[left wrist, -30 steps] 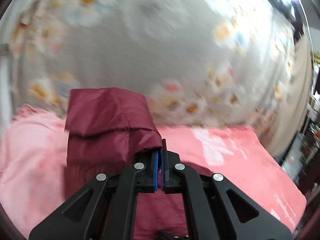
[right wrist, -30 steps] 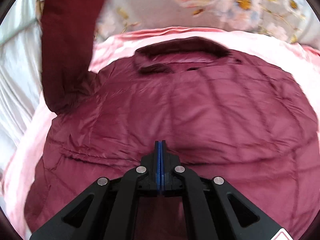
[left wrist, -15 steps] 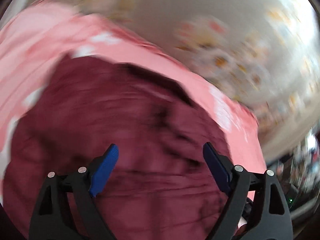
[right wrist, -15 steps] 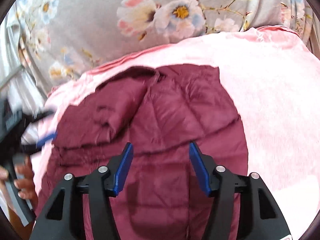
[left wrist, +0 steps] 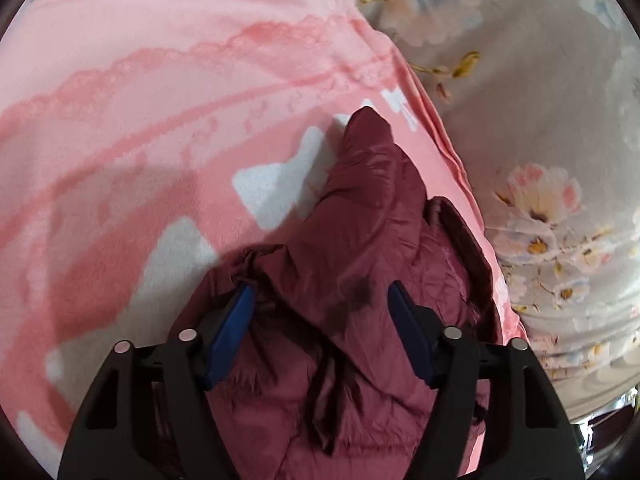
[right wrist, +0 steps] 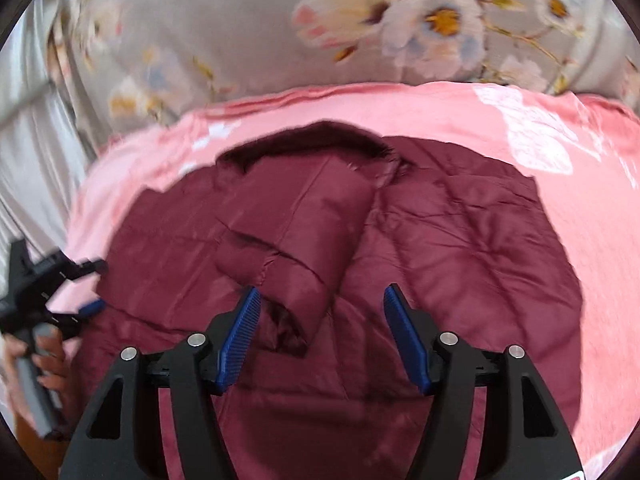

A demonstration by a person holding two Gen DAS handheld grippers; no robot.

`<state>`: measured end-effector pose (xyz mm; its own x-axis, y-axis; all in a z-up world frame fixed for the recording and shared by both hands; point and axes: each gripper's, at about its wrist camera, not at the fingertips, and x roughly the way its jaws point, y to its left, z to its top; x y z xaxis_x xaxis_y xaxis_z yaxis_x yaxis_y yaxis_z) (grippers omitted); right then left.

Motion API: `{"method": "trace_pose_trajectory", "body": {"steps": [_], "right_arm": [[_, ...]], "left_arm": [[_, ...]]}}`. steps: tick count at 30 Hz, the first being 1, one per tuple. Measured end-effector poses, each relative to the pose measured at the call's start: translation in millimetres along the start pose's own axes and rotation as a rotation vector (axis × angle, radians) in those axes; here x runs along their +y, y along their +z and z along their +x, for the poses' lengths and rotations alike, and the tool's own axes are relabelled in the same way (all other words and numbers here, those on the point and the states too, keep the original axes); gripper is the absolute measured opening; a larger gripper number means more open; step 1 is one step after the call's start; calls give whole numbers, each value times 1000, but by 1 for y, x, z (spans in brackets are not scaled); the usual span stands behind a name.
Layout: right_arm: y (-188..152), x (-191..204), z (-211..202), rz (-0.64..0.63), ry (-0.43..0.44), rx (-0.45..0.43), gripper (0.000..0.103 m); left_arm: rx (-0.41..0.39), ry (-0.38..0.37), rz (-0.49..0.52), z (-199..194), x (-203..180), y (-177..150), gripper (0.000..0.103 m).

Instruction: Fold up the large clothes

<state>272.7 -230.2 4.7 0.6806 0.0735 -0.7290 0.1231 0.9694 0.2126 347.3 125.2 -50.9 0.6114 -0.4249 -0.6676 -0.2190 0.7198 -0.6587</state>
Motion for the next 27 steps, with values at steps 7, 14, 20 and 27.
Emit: {"method": "trace_pose_trajectory", "body": {"steps": [7,14,20,27], "right_arm": [[16,-3,6,35,-3,-64,20],[1,-64,-41,266,37,-166,2],[-32,-99,-11,340,23,-5,1],[-19,-103,-25,383,40,-82,35]], "left_arm": [[-42,96,-14,1,0,14,13],[-136,170,83,-24,-4,8,3],[-111,220,127,-6,8,-4,3],[-114,230,145,-4,9,-2,3]]}}
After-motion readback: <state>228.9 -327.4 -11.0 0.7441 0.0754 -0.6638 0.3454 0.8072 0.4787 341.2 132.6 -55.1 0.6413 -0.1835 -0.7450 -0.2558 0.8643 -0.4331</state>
